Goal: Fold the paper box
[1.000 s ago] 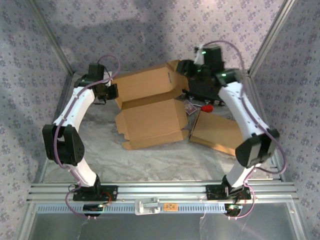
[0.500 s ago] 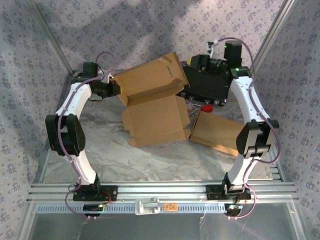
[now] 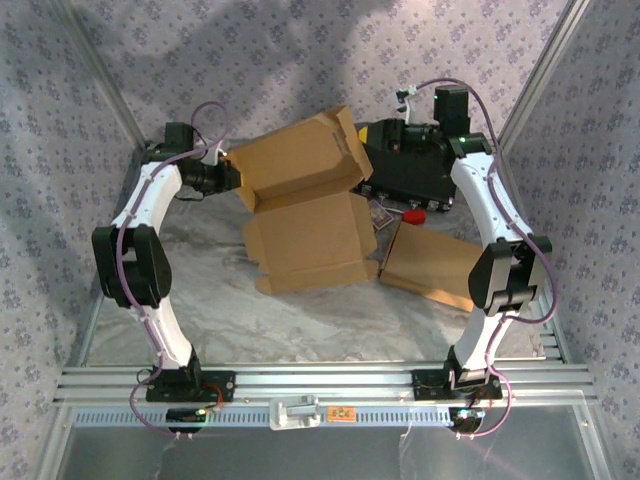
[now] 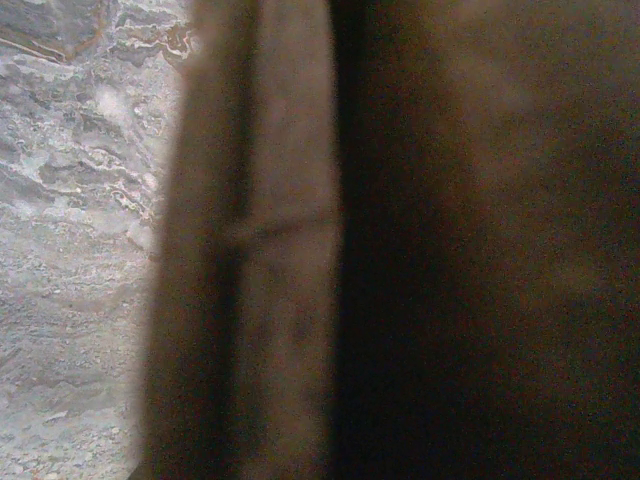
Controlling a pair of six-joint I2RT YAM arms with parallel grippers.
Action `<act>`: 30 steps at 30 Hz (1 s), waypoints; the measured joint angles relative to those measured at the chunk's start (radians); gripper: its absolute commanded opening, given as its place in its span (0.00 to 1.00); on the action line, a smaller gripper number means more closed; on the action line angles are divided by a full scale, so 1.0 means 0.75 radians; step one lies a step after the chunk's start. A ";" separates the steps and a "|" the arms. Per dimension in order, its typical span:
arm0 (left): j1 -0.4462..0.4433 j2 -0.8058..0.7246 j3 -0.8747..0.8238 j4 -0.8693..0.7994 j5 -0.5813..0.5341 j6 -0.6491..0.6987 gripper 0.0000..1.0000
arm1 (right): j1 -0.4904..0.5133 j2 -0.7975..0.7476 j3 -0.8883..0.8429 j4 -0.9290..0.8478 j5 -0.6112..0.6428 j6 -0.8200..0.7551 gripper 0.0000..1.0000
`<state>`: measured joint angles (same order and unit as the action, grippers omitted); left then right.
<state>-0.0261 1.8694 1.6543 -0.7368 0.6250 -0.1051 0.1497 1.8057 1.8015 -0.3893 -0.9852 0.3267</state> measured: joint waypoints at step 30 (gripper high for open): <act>-0.007 0.019 0.028 -0.033 0.012 -0.001 0.00 | 0.163 -0.024 0.031 -0.141 0.199 -0.133 0.57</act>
<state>-0.0311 1.8839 1.6752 -0.7612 0.6342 -0.1059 0.2718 1.7874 1.8248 -0.4950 -0.8356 0.2268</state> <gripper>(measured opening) 0.090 0.561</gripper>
